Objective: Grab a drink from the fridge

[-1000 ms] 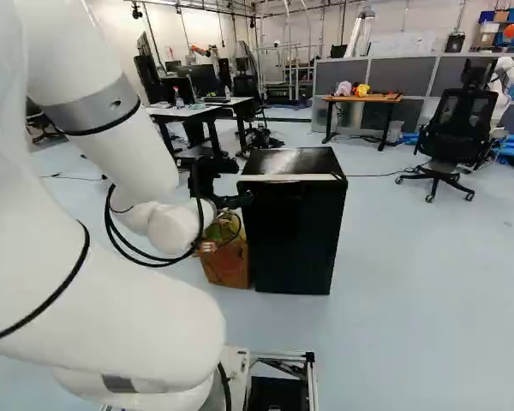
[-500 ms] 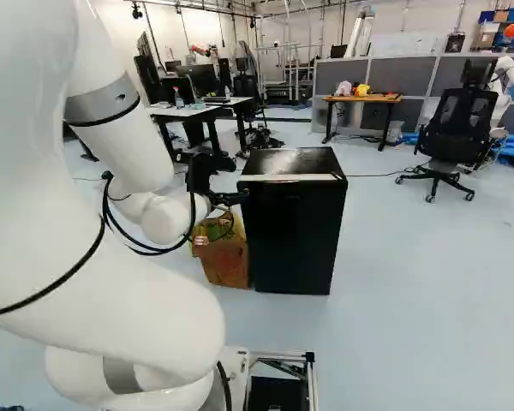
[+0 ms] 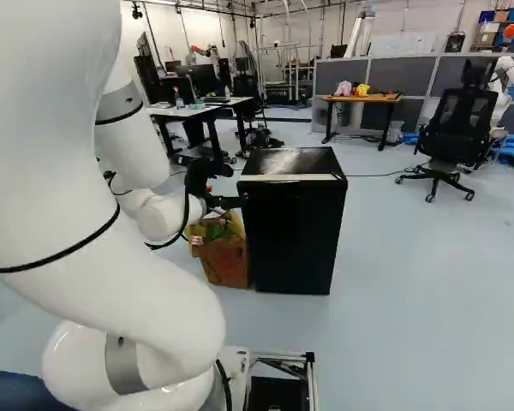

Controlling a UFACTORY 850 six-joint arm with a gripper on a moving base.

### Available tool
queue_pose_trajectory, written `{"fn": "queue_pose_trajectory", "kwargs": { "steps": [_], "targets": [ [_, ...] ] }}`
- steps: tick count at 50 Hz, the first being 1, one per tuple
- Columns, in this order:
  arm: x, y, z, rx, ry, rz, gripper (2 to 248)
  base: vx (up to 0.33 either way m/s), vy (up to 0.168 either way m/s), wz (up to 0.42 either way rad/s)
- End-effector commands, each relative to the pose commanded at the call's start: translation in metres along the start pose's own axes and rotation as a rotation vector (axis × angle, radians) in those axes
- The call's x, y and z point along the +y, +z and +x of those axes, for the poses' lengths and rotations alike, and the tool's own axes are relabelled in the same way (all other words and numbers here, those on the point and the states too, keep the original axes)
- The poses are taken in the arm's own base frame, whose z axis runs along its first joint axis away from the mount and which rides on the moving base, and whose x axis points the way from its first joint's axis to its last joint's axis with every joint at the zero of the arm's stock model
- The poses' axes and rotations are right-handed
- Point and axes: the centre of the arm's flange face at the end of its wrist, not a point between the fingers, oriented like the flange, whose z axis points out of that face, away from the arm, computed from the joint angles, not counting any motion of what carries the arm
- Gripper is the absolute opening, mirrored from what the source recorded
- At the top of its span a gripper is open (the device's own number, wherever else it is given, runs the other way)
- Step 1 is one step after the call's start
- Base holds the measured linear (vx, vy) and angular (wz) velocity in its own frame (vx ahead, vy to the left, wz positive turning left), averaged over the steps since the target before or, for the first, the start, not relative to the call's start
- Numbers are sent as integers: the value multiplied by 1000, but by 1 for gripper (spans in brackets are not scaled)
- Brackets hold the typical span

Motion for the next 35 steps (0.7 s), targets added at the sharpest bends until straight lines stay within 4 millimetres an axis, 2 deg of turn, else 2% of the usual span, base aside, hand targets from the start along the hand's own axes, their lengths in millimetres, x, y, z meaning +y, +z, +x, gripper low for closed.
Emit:
{"fn": "queue_pose_trajectory", "kwargs": {
  "steps": [19, 35],
  "targets": [
    [-10, 7, -16, 7, 11, -55, 247, 0, 0, 0],
    [-7, 17, -24, 34, 11, -112, 247, 0, 0, 0]
  ]
}}
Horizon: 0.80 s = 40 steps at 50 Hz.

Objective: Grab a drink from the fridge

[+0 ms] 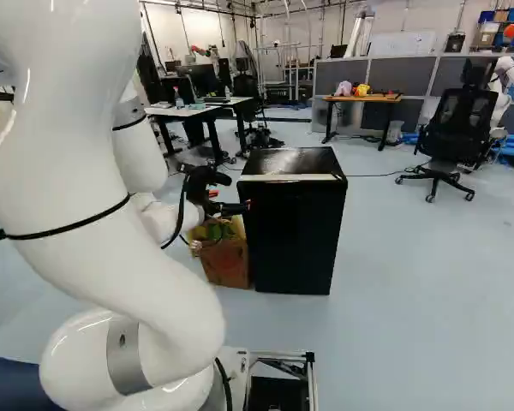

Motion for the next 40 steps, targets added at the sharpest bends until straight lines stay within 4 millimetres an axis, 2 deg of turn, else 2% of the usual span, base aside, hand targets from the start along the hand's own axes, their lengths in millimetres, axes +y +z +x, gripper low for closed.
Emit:
{"fn": "queue_pose_trajectory", "kwargs": {
  "steps": [40],
  "targets": [
    [-28, 42, -25, 86, -20, -95, 247, 0, 0, 0]
  ]
}}
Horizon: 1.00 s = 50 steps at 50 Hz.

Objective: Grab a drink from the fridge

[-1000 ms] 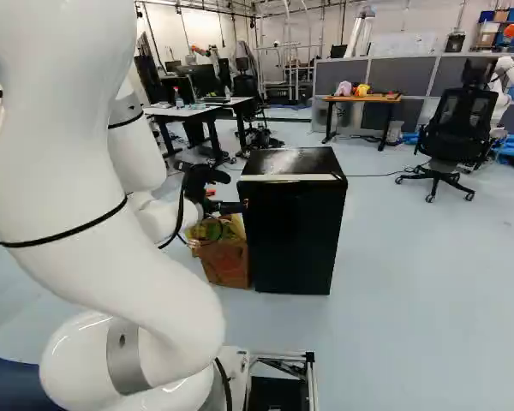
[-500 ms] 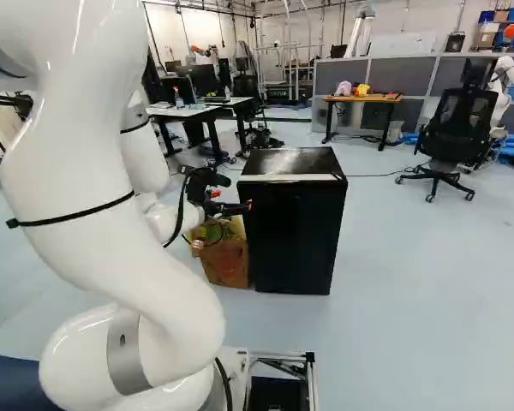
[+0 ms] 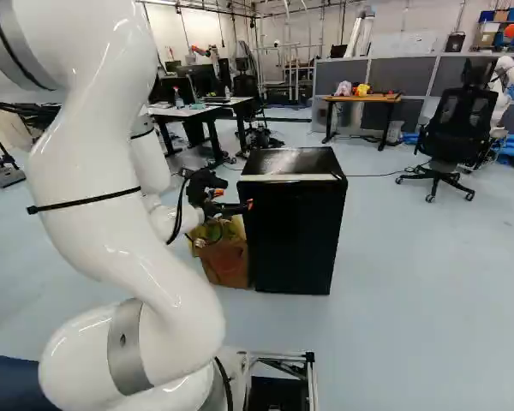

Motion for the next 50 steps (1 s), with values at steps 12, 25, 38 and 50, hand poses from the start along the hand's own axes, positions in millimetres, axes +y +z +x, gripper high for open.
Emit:
{"fn": "queue_pose_trajectory", "kwargs": {
  "steps": [12, 25, 38, 50],
  "targets": [
    [-10, 11, -10, 30, -6, -27, 247, 0, 0, 0],
    [-21, 22, -21, 64, -13, -56, 247, 0, 0, 0],
    [-31, 34, -31, 101, -17, -88, 247, 0, 0, 0],
    [-34, 41, -30, 118, -1, -121, 247, 0, 0, 0]
  ]
}}
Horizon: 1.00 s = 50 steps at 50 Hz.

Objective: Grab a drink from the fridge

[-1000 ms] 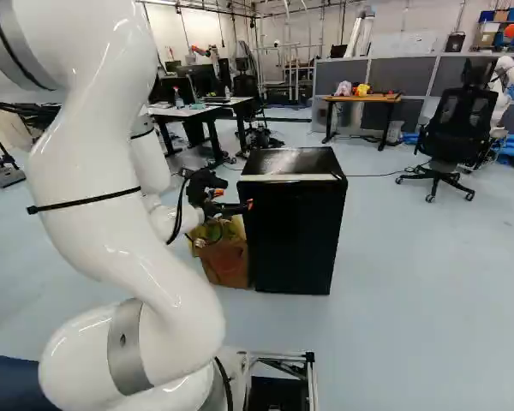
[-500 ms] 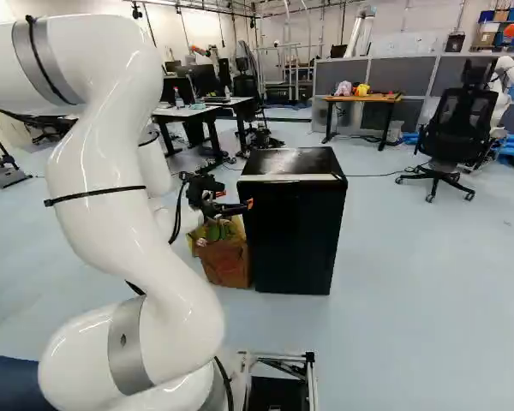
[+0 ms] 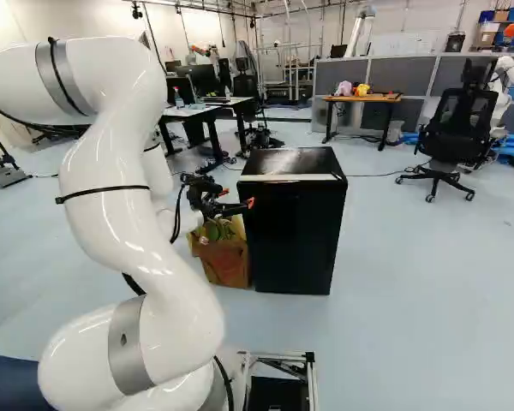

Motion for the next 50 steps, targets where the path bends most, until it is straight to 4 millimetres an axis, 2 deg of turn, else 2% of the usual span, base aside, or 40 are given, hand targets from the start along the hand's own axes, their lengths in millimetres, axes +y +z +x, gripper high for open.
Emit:
{"fn": "queue_pose_trajectory", "kwargs": {
  "steps": [50],
  "targets": [
    [-11, 26, 1, 24, 39, -61, 247, 0, 0, 0]
  ]
}}
